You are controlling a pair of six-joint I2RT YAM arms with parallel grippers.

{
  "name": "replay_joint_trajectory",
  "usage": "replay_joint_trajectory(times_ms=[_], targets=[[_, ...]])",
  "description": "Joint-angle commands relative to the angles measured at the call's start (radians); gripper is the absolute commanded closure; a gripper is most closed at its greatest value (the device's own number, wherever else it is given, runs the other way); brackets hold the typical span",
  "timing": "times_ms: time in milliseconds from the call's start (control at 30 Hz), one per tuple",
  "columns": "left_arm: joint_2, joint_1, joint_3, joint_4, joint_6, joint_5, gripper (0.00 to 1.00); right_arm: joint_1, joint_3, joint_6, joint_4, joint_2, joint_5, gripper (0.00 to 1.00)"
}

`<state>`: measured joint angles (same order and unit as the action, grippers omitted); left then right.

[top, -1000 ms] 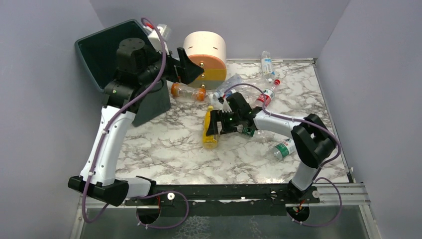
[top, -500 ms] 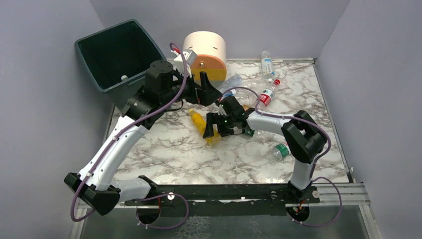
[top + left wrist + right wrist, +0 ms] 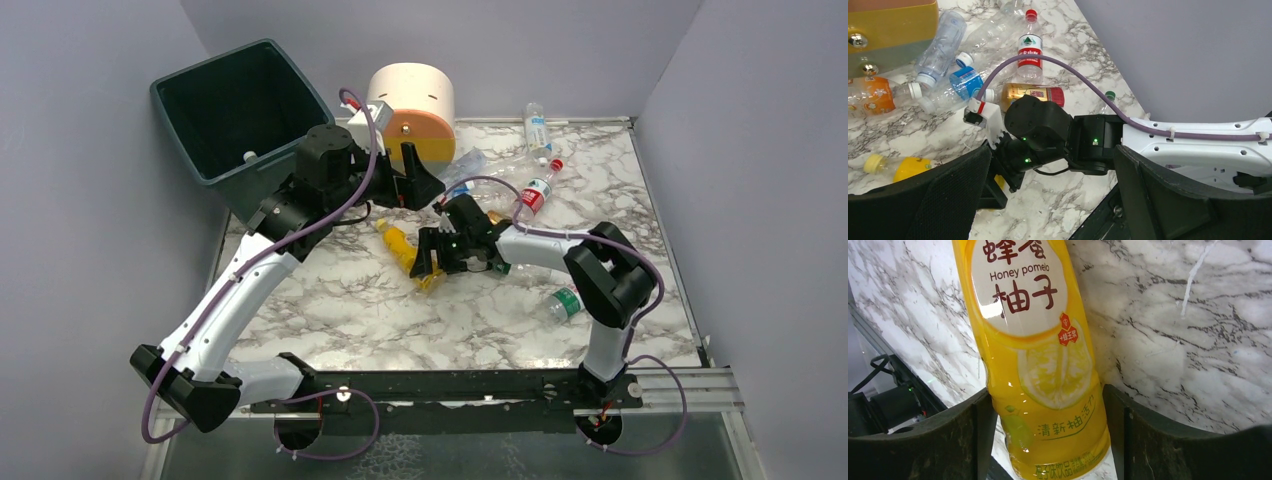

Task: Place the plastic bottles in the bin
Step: Pick up the plastic bottle at the center of the board.

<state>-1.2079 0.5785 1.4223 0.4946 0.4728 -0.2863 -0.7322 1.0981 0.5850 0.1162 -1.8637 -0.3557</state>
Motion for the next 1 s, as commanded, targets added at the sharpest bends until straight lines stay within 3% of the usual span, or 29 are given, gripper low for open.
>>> replay_joint_trajectory(times_ms=[0, 533, 833, 967], targets=[[0.009, 0.004, -0.008, -0.033, 0.030, 0.038, 0.01, -0.007, -0.040, -0.005, -0.017, 0.068, 0.016, 0.47], [-0.032, 0.005, -0.020, -0.113, 0.192, 0.033, 0.01, 0.003, -0.053, -0.067, 0.148, 0.337, 0.242, 0.48], [-0.036, 0.018, -0.111, -0.233, 0.297, 0.024, 0.01, 0.145, -0.124, -0.075, 0.153, 0.500, 0.241, 0.47], [-0.076, 0.062, -0.089, -0.244, 0.275, 0.049, 0.01, 0.191, -0.133, -0.085, 0.159, 0.594, 0.254, 0.47]])
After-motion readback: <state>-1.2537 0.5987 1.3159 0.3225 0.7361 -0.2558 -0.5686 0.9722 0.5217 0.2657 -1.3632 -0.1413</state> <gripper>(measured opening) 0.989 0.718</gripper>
